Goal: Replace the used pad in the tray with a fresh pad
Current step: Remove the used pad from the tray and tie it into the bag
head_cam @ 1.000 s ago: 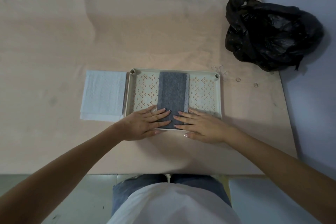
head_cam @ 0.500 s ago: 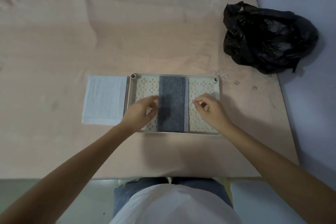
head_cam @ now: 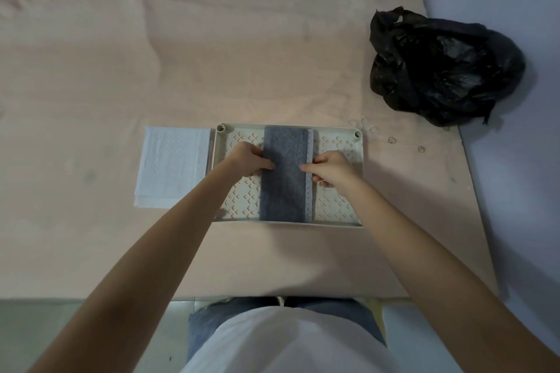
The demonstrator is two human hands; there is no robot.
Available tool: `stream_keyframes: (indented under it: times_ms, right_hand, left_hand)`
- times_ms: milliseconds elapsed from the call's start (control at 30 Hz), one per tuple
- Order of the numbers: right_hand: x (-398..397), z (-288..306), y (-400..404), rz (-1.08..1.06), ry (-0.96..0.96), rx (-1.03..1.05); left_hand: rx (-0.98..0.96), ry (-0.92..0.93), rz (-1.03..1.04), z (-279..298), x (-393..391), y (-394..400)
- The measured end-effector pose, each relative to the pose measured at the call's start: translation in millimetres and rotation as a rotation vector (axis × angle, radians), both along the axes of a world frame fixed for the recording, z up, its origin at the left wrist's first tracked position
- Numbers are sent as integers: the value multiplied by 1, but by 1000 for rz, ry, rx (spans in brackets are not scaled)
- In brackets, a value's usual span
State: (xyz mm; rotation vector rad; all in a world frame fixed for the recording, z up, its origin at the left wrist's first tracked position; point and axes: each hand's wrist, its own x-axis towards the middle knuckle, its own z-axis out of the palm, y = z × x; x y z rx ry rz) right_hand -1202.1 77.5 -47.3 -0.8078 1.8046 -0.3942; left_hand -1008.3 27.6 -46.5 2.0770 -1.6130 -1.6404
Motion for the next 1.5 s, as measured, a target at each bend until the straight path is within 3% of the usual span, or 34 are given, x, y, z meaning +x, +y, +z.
stream_keyframes:
  times_ms: [200, 367, 633, 767, 1000, 1233, 1333, 1500]
  right_hand:
    - [1, 1, 1, 5, -3, -40]
    - [3, 5, 0, -125, -169, 34]
    - [4, 14, -2, -371, -428, 103]
    - [4, 20, -6, -404, -493, 117]
    - [1, 25, -8, -365, -544, 187]
    - [-2, 23, -3, -347, -651, 159]
    - [-4, 21, 0, -344, -623, 145]
    - [3, 25, 9, -265, -507, 101]
  left_hand:
    - [33, 48, 63, 8, 1, 5]
    - [225, 237, 295, 14, 4, 11]
    - [274, 380, 441, 20, 6, 11]
    - [236, 427, 463, 18, 7, 7]
    - [245, 352, 480, 14, 4, 5]
    - [256, 378, 333, 11, 15, 4]
    - [245, 418, 229, 10, 23, 7]
    - [234, 530, 351, 10, 21, 19]
